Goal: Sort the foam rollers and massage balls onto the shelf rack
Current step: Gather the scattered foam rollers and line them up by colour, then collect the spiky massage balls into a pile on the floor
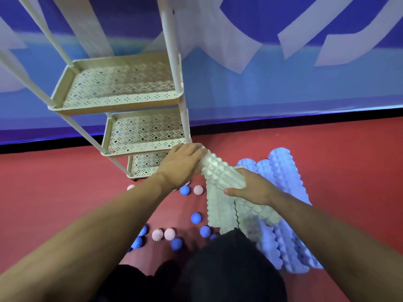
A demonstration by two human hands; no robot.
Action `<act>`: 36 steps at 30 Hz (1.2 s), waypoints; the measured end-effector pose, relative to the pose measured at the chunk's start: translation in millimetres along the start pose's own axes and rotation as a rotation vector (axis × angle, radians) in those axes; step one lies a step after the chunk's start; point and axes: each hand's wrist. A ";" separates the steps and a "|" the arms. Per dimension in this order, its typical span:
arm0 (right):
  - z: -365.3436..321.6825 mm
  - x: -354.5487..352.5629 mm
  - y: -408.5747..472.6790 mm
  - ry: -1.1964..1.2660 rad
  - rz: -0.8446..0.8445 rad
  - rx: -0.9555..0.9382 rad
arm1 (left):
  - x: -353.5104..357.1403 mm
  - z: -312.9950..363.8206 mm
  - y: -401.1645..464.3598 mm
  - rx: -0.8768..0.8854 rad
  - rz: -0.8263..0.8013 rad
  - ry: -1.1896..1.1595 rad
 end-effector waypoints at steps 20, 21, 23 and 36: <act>48.6 102.0 52.5 0.109 0.270 0.600 | 63.9 -27.9 -50.1 -0.457 -0.202 -0.362; 47.0 97.7 51.5 0.103 0.249 0.595 | 61.7 -27.3 -51.8 -0.464 -0.204 -0.364; 40.1 86.0 45.3 0.101 0.240 0.554 | 54.8 -26.3 -56.5 -0.490 -0.209 -0.383; -90.3 -11.0 -35.6 -0.277 0.186 -0.068 | -59.8 9.5 -99.9 -0.504 -0.114 -0.345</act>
Point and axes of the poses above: each hand's wrist, its own y-axis towards the middle knuckle, its own x-axis out of the palm, z = x × y, and after that the axes turned 7 degrees about -z, right-handed
